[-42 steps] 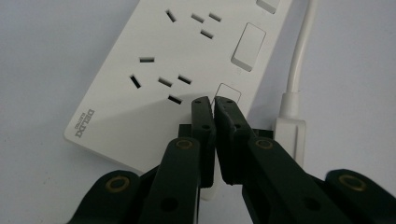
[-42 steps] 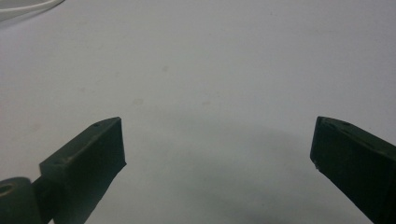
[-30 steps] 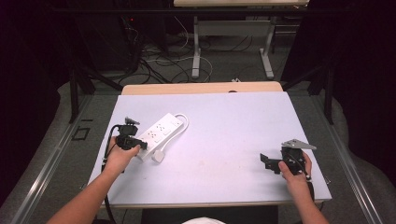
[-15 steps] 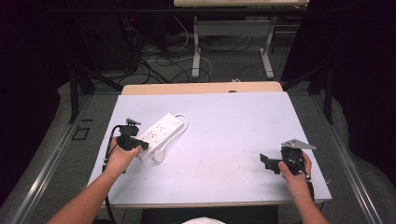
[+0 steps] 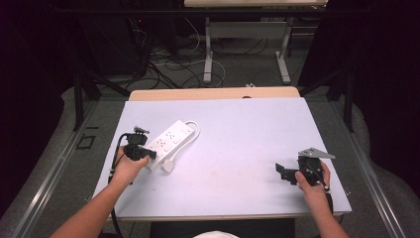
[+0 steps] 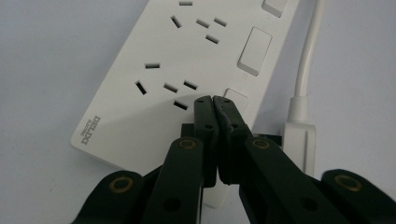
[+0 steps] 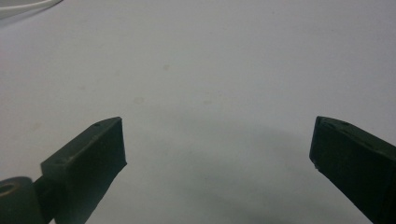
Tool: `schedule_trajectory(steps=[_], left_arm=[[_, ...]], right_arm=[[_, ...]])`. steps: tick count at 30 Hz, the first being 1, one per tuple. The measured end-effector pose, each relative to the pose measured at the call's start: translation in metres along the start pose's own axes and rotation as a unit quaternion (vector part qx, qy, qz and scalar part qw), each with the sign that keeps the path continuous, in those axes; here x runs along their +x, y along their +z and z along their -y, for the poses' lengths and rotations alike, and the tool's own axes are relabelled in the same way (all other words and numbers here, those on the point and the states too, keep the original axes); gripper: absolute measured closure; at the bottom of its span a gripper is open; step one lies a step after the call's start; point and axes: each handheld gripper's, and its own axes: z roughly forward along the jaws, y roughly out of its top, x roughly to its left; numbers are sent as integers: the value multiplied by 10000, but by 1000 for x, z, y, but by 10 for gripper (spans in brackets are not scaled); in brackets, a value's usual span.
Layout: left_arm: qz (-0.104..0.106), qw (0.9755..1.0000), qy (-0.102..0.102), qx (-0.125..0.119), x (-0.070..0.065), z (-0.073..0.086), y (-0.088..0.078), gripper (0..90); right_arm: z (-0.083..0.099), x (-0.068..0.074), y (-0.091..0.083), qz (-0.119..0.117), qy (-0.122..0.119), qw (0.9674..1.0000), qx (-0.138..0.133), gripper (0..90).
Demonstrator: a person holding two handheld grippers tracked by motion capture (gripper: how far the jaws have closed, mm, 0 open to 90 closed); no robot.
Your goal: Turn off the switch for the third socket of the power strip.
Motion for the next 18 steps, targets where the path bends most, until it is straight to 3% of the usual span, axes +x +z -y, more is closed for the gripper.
schedule_trajectory(steps=[18], left_arm=[[113,9999,33,-6,-1,0,-1,810]], right_arm=[[0,-1,0,1,-24,10000,-9,30]])
